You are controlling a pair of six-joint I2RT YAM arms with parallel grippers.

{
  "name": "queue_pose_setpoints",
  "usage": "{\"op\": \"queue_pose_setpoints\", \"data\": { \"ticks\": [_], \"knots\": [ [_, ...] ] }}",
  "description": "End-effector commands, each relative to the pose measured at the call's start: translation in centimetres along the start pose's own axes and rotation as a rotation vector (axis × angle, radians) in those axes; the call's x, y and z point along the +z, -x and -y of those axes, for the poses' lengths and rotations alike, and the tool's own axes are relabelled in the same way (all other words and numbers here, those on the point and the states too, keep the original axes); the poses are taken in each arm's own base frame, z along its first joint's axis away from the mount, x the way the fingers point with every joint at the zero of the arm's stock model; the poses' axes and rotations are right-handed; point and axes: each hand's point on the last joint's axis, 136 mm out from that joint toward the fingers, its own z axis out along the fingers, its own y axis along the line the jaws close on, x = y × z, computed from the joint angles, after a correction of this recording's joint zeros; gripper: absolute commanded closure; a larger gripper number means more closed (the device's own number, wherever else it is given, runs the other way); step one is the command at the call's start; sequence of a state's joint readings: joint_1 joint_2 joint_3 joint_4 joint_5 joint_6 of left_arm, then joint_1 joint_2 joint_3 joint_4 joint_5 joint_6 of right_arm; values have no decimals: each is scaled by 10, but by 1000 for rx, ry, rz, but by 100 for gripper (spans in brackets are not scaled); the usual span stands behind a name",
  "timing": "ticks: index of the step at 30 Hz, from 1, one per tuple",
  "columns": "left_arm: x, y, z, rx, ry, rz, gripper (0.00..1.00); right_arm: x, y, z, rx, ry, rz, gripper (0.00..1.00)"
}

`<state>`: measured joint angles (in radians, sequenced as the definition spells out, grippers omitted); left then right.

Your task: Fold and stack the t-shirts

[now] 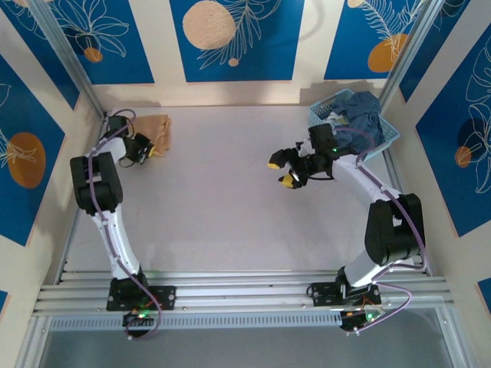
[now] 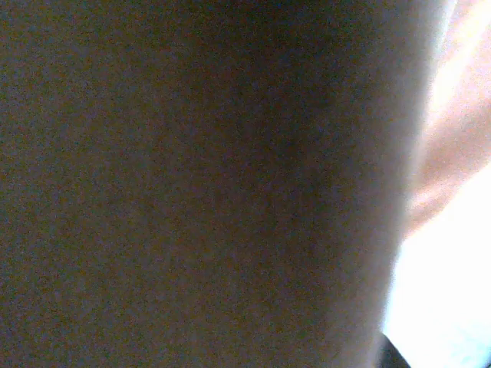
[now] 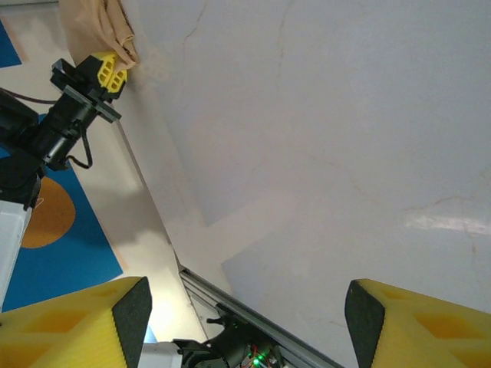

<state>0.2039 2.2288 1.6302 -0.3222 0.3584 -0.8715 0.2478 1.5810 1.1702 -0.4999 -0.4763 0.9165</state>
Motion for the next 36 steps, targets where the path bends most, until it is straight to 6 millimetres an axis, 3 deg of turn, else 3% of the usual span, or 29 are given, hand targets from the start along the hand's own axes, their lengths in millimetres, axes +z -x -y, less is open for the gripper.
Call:
{"op": "queue_pose_setpoints", "data": {
  "ticks": [1,3,6,7,9,13,14,19,24,26,28,31,33,35,36],
  "knots": [
    [3,-16,-25,72,68,-105,100,0,1,-28,-65,76,-6,30],
    [4,-17,-23,71,56,-113,97,0,1,-39,-96,114,7,29],
    [-5,-19,-9,82,26,-106,67,-6,3,-56,-157,179,51,28],
    [-12,-19,-2,94,23,-92,51,-10,4,-61,-181,194,82,26],
    [-31,-21,12,121,11,-63,1,-19,6,-72,-240,228,141,23],
    [-86,-36,35,166,-5,33,0,-44,12,-89,-307,241,247,14],
    [-101,-43,37,172,-1,63,0,-51,13,-92,-296,240,263,1],
    [-165,-70,35,244,62,223,0,-78,24,-87,-229,155,332,1],
    [-223,-72,10,280,166,410,0,-110,26,-79,-325,43,470,1],
    [-247,-73,-8,255,195,536,0,-125,31,-62,-310,-63,550,1],
    [-258,-75,-22,267,145,661,0,-139,38,-39,-287,-172,642,1],
    [-268,-79,-44,441,190,846,0,-150,55,-9,-339,-258,800,1],
    [-252,-91,-49,607,182,811,0,-153,65,7,-413,-280,928,1],
    [-232,-111,-46,804,131,730,0,-147,71,21,-613,-383,1017,1],
    [-227,-114,-53,817,148,710,0,-142,73,30,-679,-434,1025,1]
  ]
}}
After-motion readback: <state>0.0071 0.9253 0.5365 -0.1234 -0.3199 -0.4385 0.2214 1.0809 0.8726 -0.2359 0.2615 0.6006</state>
